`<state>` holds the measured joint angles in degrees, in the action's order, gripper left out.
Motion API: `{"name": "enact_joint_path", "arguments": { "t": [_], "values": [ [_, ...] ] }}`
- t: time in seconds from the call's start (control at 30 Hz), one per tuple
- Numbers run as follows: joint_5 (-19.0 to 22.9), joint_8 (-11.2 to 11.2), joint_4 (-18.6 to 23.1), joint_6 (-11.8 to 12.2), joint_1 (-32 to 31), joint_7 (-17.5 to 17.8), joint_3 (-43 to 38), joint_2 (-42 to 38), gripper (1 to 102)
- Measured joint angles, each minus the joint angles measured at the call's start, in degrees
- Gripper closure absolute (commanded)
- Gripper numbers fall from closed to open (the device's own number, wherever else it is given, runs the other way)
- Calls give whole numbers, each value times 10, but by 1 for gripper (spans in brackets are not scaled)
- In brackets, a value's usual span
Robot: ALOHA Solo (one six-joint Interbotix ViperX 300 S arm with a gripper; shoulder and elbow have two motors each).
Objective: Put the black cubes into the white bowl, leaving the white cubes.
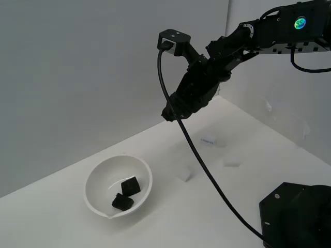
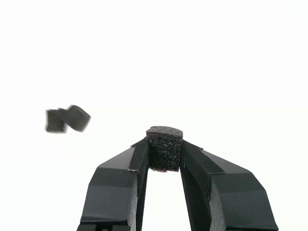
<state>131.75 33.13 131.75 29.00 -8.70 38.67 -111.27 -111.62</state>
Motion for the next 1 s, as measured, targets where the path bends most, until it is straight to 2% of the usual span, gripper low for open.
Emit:
{"name": "enact_joint_path", "arguments": {
  "t": [0.13, 0.37, 0.87, 0.93, 1.0],
  "values": [
    [1, 0, 0, 32, -50, -40, -5, -7, 84],
    [1, 0, 0, 65, -118, -101, -15, -16, 84],
    [1, -1, 0, 113, -203, -135, 33, 33, 83],
    [1, 0, 1, 113, -212, -141, 40, 40, 76],
    [2, -1, 1, 113, -221, -142, 41, 40, 56]
  ]
}}
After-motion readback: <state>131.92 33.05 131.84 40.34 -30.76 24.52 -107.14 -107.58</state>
